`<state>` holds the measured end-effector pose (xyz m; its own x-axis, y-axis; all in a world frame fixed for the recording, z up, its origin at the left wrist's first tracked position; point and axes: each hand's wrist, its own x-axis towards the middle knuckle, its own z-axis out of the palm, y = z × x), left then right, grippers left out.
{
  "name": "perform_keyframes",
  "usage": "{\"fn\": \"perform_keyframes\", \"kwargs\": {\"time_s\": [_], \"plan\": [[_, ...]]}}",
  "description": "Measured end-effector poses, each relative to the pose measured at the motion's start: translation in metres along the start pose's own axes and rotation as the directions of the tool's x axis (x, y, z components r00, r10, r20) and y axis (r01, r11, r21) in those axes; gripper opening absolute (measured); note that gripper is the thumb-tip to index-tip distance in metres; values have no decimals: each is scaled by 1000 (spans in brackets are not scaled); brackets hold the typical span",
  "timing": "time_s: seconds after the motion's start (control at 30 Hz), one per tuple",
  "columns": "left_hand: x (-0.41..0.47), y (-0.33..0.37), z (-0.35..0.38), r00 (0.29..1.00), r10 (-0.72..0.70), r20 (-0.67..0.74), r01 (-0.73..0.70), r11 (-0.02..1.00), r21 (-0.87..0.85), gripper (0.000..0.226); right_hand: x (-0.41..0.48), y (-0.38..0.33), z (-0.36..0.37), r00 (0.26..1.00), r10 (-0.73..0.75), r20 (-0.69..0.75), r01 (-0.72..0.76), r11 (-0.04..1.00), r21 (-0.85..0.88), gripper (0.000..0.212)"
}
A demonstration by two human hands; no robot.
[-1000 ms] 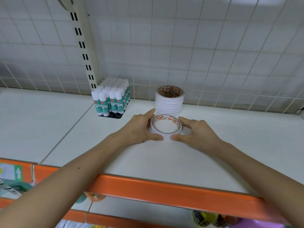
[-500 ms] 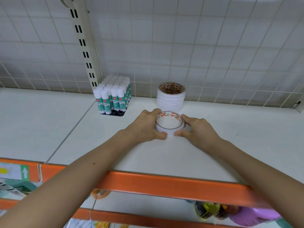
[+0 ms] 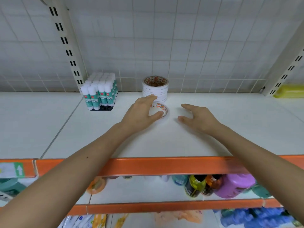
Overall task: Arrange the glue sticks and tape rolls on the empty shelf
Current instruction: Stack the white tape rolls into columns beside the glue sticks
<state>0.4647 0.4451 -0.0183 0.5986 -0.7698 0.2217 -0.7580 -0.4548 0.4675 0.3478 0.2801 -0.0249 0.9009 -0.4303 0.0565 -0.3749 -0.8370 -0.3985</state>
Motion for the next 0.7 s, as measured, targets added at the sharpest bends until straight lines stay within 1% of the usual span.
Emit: {"fn": "perform_keyframes", "kwargs": {"time_s": [0.13, 0.33, 0.53, 0.7], "plan": [[0, 34, 5, 996, 59, -60, -59, 998, -10, 52, -13, 26, -18, 999, 7, -36, -6, 1000, 3, 52], [9, 105, 48, 990, 137, -18, -137, 990, 34, 55, -50, 95, -56, 996, 29, -86, -32, 999, -41, 52], [30, 216, 125, 975, 223, 15, -223, 975, -9, 56, -115, 199, -103, 983, 120, -136, -132, 988, -78, 52], [50, 309, 188, 948, 311, 66, -307, 949, -72, 55, -163, 286, -143, 950, 228, -214, -245, 968, -58, 50]]}}
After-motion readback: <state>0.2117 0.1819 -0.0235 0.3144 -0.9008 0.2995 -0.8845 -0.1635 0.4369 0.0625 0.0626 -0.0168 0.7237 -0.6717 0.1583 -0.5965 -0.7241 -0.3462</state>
